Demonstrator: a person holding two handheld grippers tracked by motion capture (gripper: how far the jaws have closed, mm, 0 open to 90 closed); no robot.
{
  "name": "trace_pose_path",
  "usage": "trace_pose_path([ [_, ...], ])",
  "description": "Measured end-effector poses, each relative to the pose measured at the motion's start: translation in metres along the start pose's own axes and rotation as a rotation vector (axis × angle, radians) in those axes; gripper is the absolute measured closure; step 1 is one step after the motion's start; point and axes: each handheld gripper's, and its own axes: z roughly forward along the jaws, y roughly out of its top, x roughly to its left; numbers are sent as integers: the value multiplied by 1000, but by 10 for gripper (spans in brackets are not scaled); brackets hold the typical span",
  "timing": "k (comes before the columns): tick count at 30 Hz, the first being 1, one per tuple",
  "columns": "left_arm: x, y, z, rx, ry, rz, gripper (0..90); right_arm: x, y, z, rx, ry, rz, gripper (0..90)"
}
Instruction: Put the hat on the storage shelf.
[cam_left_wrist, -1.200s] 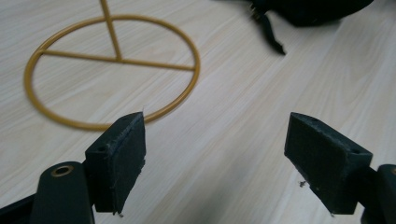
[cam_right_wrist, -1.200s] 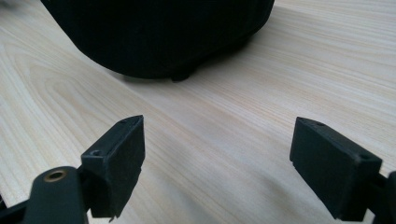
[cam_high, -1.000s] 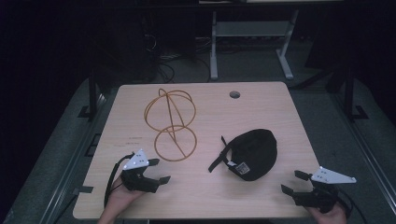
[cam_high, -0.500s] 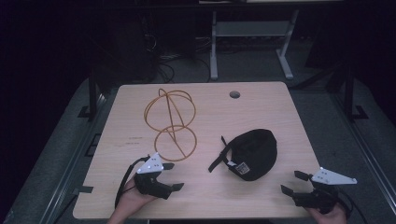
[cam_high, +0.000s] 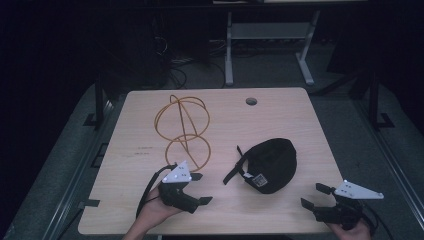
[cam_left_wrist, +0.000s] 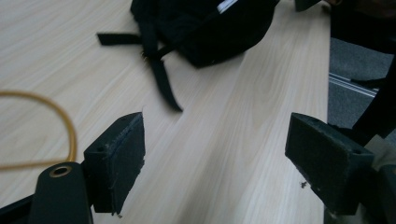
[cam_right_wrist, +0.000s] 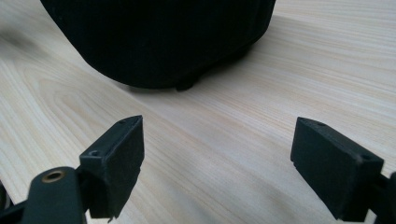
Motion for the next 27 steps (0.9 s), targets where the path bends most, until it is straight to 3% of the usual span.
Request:
trace_pose_path([
  [6, -7, 26, 14, -12, -47, 48, 196, 1, 0, 0, -3, -1, 6, 171],
  [17, -26, 70, 50, 22, -124, 126, 229, 4, 1, 2, 1, 19, -11, 171],
  [18, -27, 74, 53, 30, -128, 140, 234, 4, 2, 2, 1, 21, -12, 171],
  [21, -30, 83, 65, 63, -155, 132, 234, 5, 2, 2, -2, 25, -16, 171],
  [24, -32, 90, 76, 106, -139, 163, 235, 5, 2, 3, -1, 24, -12, 171],
  [27, -29, 96, 83, 127, -140, 157, 244, 5, 2, 3, 3, 25, -11, 171],
])
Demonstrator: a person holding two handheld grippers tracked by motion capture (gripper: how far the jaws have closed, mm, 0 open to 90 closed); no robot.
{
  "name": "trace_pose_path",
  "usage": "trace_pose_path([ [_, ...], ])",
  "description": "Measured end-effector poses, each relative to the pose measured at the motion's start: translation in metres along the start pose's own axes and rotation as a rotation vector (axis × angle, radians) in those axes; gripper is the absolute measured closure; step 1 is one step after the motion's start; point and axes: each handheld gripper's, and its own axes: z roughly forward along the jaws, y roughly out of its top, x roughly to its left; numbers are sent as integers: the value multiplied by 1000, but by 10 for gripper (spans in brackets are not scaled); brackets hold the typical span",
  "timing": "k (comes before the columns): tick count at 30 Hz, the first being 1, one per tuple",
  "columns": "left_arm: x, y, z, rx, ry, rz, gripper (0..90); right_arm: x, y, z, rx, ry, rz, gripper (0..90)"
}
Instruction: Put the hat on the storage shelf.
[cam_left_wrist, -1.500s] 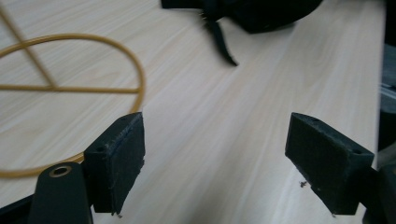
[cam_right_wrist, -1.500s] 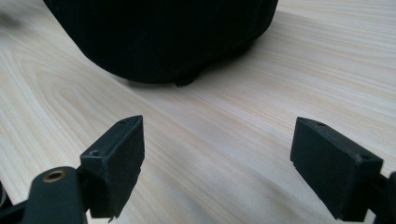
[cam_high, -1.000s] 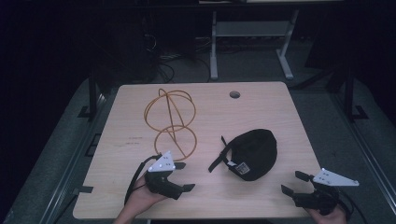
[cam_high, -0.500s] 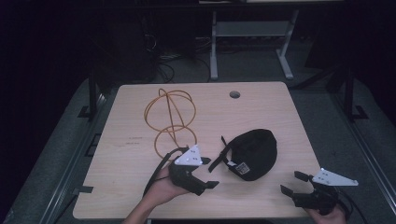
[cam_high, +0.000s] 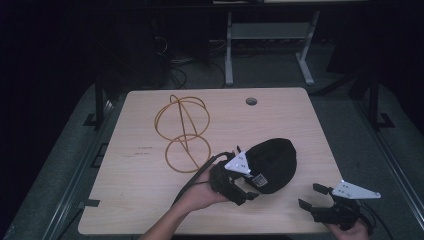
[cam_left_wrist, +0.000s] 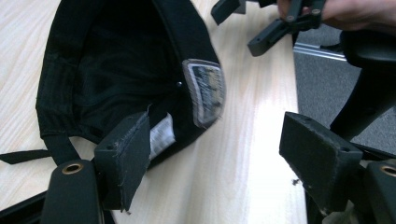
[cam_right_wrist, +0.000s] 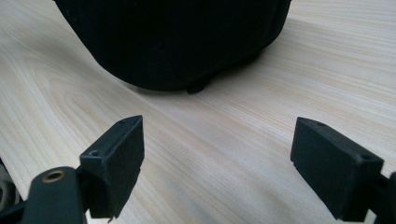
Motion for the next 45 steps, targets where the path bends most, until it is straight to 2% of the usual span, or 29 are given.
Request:
trace_pose_path([
  [2, 2, 4, 4, 12, -7, -8, 249, 1, 0, 0, 1, 1, -7, 172],
  [5, 4, 6, 9, 34, -7, 2, 273, 2, 1, 1, 2, 4, -4, 172],
  [9, 8, 7, 15, 55, -19, -4, 351, 2, 1, 2, 5, 4, -11, 172],
  [16, 15, 8, 19, 56, -19, -9, 471, 2, 1, 3, 10, 4, -10, 172],
  [18, 17, 7, 20, 56, -25, -21, 496, 3, 1, 3, 8, 4, -14, 172],
  [23, 18, 6, 22, 64, -45, -13, 582, 6, 2, 5, 13, 6, -14, 172],
  [29, 19, 0, 20, 39, -64, -13, 726, 10, 7, 11, 10, 15, -26, 172],
  [32, 20, -7, 19, 33, -74, -19, 767, 14, 12, 14, 10, 31, -30, 172],
  [37, 23, -19, 18, -18, -100, -47, 788, 17, 22, 20, -3, 58, -38, 172],
  [45, 27, -27, 9, -38, -104, -50, 795, 13, 45, 34, -31, 89, -43, 171],
])
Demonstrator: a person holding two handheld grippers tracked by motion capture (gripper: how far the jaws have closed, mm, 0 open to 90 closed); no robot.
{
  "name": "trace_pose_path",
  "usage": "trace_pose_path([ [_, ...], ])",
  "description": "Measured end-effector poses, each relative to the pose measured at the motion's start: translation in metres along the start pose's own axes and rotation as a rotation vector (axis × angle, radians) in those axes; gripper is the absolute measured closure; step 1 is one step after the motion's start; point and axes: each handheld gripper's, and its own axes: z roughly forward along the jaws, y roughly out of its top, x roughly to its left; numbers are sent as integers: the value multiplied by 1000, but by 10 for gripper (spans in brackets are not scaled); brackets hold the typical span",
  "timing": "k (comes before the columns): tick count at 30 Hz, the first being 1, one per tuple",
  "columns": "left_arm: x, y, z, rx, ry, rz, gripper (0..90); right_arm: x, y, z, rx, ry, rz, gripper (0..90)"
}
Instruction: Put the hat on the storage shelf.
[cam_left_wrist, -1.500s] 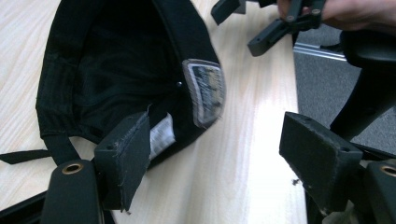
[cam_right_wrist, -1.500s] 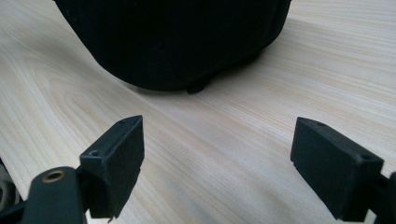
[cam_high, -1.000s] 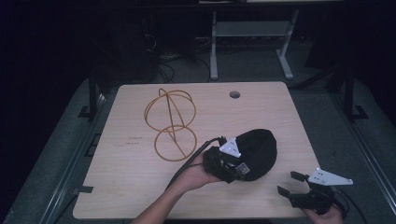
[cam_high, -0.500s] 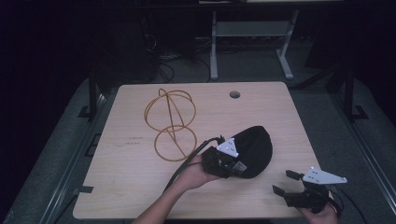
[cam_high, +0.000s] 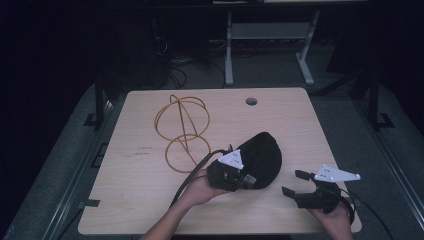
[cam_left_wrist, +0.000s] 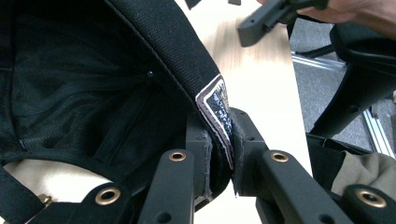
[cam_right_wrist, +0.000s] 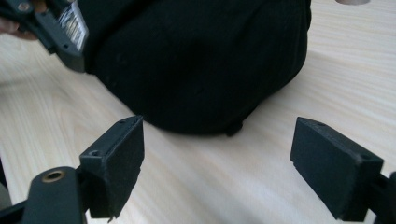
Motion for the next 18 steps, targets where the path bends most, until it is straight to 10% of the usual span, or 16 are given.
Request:
trace_pose_path([
  [18, 3, -8, -11, -25, -6, 16, 798, -18, 43, 47, 55, 125, -66, 164],
])
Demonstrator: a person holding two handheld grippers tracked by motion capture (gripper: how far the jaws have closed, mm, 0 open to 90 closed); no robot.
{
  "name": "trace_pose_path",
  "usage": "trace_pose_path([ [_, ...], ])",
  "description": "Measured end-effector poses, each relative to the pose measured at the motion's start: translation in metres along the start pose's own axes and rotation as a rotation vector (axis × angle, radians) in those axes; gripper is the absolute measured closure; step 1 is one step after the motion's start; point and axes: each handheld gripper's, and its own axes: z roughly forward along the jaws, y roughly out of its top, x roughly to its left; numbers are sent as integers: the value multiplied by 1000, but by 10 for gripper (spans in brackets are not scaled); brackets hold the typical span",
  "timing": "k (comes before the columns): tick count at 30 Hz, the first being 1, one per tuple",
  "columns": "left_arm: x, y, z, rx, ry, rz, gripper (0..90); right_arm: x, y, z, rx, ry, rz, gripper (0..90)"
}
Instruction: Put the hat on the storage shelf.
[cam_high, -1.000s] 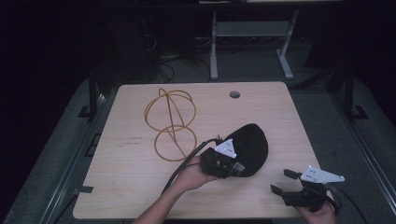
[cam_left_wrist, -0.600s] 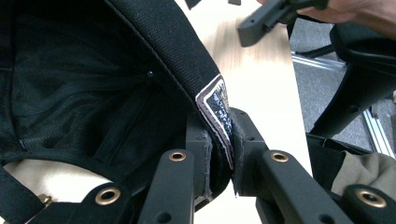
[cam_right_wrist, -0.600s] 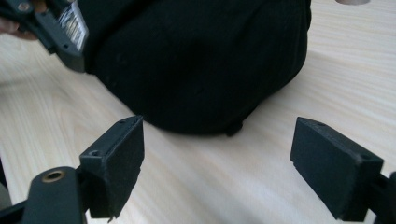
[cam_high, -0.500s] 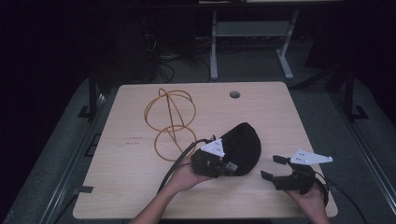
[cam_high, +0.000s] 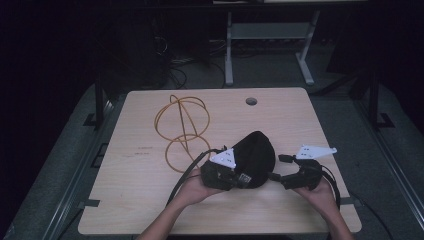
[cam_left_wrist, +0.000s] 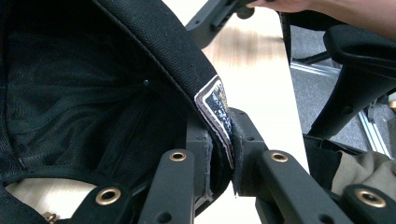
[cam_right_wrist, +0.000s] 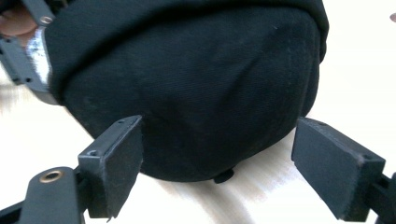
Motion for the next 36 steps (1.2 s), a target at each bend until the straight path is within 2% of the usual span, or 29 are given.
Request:
trace_pose_path([
  [6, 0, 0, -1, -1, -1, 1, 797, -14, -6, 14, 35, 36, 23, 170],
  [10, 0, 0, -1, 1, 3, 8, 797, -18, -8, 23, 27, 81, 30, 242],
  [11, 0, 0, -1, -1, 5, 9, 797, -18, -8, 24, 21, 88, 34, 282],
  [12, 1, 0, -2, -4, 5, 8, 797, -20, -9, 26, 14, 112, 40, 363],
  [13, 1, 0, -2, -4, 8, 7, 797, -20, -10, 27, 5, 125, 36, 393],
  [15, 1, 0, -3, -6, 8, 6, 797, -19, -9, 30, -11, 156, 22, 547],
  [18, 2, -1, -4, -11, 14, 6, 796, -15, -8, 31, -18, 146, -16, 720],
  [20, 2, -1, -5, -11, 16, 9, 795, -14, -8, 28, -29, 148, -23, 821],
  [28, 1, 0, -7, -18, 35, 11, 778, -13, -7, 21, -40, 140, -30, 883],
  [32, -2, 2, -10, -21, 51, 19, 739, -12, -7, 12, -68, 127, -19, 887],
  [36, -9, 6, -13, 2, 101, 47, 652, -8, -4, -6, -95, 103, -33, 889],
])
